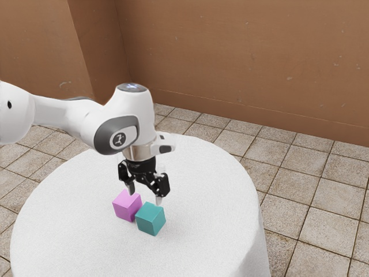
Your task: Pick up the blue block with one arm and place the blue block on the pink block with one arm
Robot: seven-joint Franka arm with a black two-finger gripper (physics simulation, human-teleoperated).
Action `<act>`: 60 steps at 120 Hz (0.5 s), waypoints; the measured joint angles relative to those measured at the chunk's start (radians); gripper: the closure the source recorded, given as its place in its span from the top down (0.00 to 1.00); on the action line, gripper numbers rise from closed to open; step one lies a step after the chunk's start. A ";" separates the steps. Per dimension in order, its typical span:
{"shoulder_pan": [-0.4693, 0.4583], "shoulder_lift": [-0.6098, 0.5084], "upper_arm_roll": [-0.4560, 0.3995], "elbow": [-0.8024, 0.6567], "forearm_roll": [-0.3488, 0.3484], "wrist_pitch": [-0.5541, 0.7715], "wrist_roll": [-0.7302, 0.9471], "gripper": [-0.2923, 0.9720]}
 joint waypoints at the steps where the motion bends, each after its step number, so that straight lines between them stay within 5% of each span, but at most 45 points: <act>1: 0.000 0.000 0.000 -0.003 0.000 0.004 -0.001 0.77; 60: 0.009 0.147 0.007 -0.041 0.007 0.161 -0.071 0.77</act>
